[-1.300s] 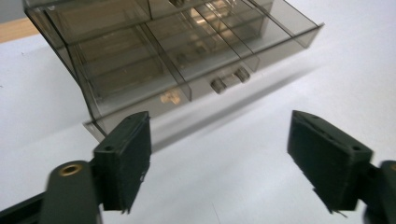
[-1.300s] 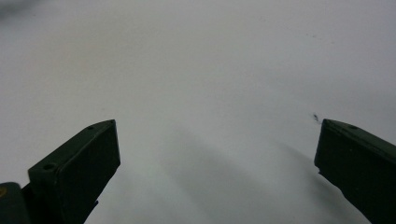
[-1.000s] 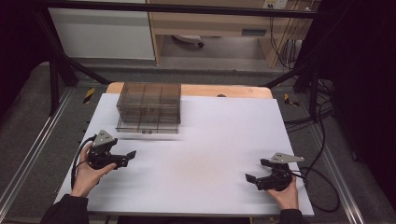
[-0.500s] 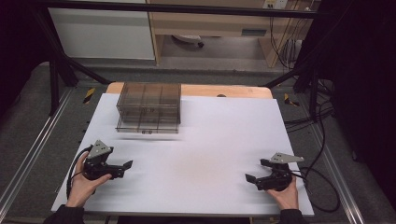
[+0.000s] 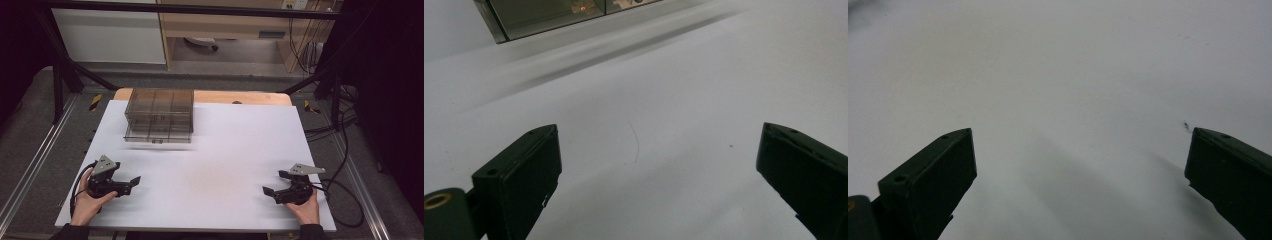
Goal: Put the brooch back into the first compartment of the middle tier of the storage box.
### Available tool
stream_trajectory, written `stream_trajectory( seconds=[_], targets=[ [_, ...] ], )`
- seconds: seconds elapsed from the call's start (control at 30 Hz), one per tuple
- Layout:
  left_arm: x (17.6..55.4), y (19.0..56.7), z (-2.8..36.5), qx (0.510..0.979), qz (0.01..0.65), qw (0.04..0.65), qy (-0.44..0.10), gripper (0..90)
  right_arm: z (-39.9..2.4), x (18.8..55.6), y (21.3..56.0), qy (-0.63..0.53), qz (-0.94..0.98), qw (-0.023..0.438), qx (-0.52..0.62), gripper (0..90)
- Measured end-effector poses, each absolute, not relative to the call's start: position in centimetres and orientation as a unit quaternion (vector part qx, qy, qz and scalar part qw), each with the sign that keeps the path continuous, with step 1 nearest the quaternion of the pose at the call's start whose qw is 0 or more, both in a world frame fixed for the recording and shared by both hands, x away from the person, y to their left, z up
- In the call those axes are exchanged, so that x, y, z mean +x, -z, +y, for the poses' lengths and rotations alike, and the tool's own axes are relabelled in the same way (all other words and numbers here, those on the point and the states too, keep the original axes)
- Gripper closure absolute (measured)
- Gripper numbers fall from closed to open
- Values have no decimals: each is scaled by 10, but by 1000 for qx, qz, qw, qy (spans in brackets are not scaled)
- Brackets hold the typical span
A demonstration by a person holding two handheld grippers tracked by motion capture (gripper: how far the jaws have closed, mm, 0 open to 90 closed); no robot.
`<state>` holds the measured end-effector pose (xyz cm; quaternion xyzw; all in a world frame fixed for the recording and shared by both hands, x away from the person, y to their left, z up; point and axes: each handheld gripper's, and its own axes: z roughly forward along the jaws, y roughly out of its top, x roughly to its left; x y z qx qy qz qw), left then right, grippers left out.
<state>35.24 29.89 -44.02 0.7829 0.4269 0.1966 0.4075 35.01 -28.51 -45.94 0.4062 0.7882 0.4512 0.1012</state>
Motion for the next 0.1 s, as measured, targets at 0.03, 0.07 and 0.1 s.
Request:
stream_trajectory(
  seconds=[0.03, 0.07, 0.1],
  targets=[
    [352, 440, 299, 783, 427, 408, -197, 43, -285, 350, 460, -452, 788, 102, 405, 5],
    [352, 440, 299, 784, 426, 406, -197, 43, -285, 350, 460, -451, 788, 102, 405, 5],
    [352, 440, 299, 784, 426, 406, -197, 43, -285, 350, 460, -451, 788, 102, 405, 5]
  ],
)
